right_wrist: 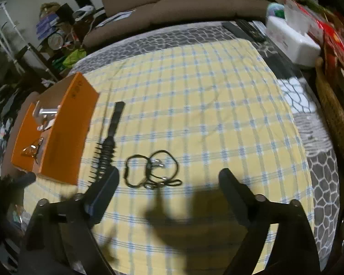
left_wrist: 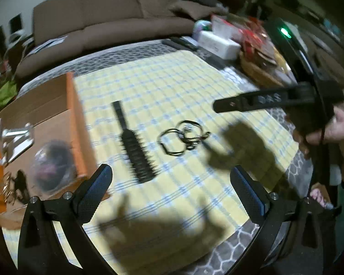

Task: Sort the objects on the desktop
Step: 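Withdraw both grippers from the box back over the table, then move the left gripper to the black earphones with white earbuds and close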

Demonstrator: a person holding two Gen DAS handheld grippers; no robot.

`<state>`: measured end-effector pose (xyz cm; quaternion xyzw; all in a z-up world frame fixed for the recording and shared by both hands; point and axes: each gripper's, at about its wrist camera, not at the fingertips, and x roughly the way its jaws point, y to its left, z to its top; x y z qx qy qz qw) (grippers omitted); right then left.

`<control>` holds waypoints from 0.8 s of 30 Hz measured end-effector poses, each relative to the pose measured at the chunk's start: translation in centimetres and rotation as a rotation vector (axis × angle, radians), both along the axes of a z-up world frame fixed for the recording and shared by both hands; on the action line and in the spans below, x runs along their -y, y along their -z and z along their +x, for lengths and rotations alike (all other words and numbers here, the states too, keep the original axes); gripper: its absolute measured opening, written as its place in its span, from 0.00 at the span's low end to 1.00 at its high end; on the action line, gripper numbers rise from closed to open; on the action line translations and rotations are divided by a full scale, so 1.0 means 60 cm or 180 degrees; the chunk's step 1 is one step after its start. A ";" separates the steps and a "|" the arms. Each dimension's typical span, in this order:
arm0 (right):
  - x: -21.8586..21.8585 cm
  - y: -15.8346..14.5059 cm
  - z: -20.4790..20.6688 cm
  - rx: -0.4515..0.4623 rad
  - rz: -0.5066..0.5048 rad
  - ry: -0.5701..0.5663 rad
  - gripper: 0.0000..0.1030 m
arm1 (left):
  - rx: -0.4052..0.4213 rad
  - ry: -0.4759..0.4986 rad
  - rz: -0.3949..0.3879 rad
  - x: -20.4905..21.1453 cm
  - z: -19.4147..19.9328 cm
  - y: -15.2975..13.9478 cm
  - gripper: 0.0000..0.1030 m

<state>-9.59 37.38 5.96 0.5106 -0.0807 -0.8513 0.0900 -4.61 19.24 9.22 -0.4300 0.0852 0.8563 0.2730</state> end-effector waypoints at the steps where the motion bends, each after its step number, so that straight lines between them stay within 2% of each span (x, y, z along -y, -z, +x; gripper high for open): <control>1: -0.008 0.005 -0.001 0.0028 -0.0005 0.0027 0.73 | -0.0023 0.0058 -0.0038 -0.013 0.002 0.007 1.00; 4: -0.024 0.022 -0.003 0.0098 0.0001 0.0070 0.59 | -0.0073 0.0221 -0.0157 -0.054 0.001 0.028 0.99; 8: -0.031 0.047 -0.011 0.0224 -0.0050 0.0041 0.49 | 0.0001 0.0372 -0.0214 -0.095 -0.014 0.055 0.82; 12: -0.026 0.071 -0.023 0.0353 -0.0115 -0.0036 0.36 | 0.0060 0.0371 -0.0209 -0.109 -0.035 0.069 0.77; 17: -0.011 0.085 -0.034 0.0409 -0.0087 -0.0094 0.31 | 0.0167 0.0388 -0.0208 -0.114 -0.063 0.089 0.58; 21: -0.001 0.094 -0.042 0.0426 -0.0094 -0.0117 0.26 | 0.0225 0.0443 -0.0196 -0.117 -0.076 0.102 0.54; 23: 0.002 0.097 -0.048 0.0431 -0.0068 -0.0107 0.24 | 0.0254 0.0491 -0.0178 -0.120 -0.079 0.106 0.41; 24: 0.005 0.098 -0.050 0.0431 -0.0051 -0.0103 0.23 | 0.0256 0.0508 -0.0188 -0.123 -0.080 0.108 0.39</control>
